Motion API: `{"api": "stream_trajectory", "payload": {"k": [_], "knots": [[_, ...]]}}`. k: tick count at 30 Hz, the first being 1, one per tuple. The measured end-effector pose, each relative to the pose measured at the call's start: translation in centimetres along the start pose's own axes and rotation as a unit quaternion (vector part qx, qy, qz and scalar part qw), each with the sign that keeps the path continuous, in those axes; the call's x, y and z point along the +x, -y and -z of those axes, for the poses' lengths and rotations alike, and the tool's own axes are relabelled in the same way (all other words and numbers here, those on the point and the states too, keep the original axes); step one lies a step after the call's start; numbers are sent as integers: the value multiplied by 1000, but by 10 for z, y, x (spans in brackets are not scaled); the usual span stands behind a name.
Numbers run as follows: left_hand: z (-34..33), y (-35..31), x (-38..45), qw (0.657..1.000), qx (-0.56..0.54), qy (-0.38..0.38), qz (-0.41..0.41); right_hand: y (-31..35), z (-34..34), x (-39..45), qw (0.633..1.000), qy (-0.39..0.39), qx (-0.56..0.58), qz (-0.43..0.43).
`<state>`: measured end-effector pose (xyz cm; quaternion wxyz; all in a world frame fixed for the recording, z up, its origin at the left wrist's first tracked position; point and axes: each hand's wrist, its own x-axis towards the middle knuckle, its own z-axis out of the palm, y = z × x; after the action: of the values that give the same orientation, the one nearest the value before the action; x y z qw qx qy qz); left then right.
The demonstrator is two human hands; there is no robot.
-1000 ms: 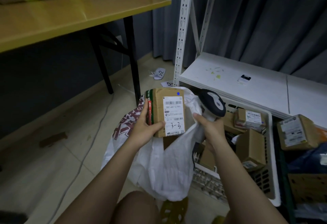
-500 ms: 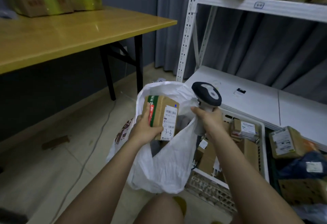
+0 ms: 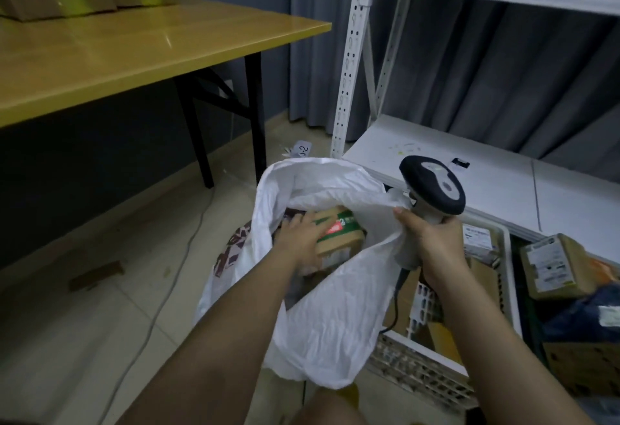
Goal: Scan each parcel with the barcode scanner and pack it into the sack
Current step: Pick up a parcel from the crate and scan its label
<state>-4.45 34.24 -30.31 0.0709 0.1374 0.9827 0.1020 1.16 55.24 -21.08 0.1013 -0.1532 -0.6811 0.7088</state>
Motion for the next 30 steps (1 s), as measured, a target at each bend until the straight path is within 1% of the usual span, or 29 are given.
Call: {"api": "stream_trajectory", "payload": {"k": [2,3,4,5,6,7,9,10,11,12,13,14,15,16,17,18,19,20,21,22,23,25,26,28,30], "knots": [[-4,-10,12,991,-45,-117,34,-1,-2,8,1000,-8,0,2],[-6,-16,18,983,-75,-156,57,-2,-3,11,1000,-13,1,4],[-9,-21,24,977,-102,-175,74,-2,-5,14,1000,-15,3,5],[-12,-24,28,974,-124,-172,85,-3,-7,17,1000,-16,4,7],[-16,-26,33,974,-140,-148,95,-4,-10,20,1000,-18,2,7],[-21,-26,36,978,-144,-106,105,-4,-12,22,1000,-20,-1,6],[-28,-22,40,987,-117,4,110,-7,-16,28,1000,-20,1,2],[-28,-19,41,990,-86,43,99,-9,-17,30,1000,-19,-1,2],[-25,-17,38,996,-49,46,63,-12,-19,32,1000,-18,-5,2],[-21,-15,35,1000,-4,-8,11,-15,-20,34,1000,-17,-8,0],[-17,-15,34,991,58,-110,-43,-19,-20,36,1000,-19,-5,-4],[-12,-16,32,973,124,-182,-74,-22,-21,37,1000,-24,-1,-9],[-2,-16,29,947,182,-255,-77,-25,-22,38,999,-30,4,-15],[7,-13,27,940,205,-270,-47,-27,-24,38,999,-35,6,-19],[15,-10,25,943,208,-260,9,-28,-27,36,999,-35,4,-19],[24,-3,23,950,184,-235,92,-28,-30,35,999,-33,-4,-15],[32,5,21,946,147,-236,166,-29,-32,33,999,-35,-19,-9],[37,16,22,941,93,-235,226,-28,-35,31,998,-37,-42,-2],[40,28,23,940,17,-220,261,-28,-36,30,996,-40,-73,5],[42,37,22,942,-51,-195,267,-28,-38,29,993,-46,-112,12],[43,42,20,943,-93,-185,259,-26,-39,30,986,-52,-155,18],[44,48,12,934,-146,-206,253,-19,-41,31,972,-54,-226,25],[48,49,7,917,-197,-233,257,-13,-42,31,966,-49,-250,30],[69,51,-1,863,-321,-300,250,6,-45,35,961,-45,-271,43],[106,52,-9,813,-387,-375,221,34,-50,40,966,-58,-241,72]]}}
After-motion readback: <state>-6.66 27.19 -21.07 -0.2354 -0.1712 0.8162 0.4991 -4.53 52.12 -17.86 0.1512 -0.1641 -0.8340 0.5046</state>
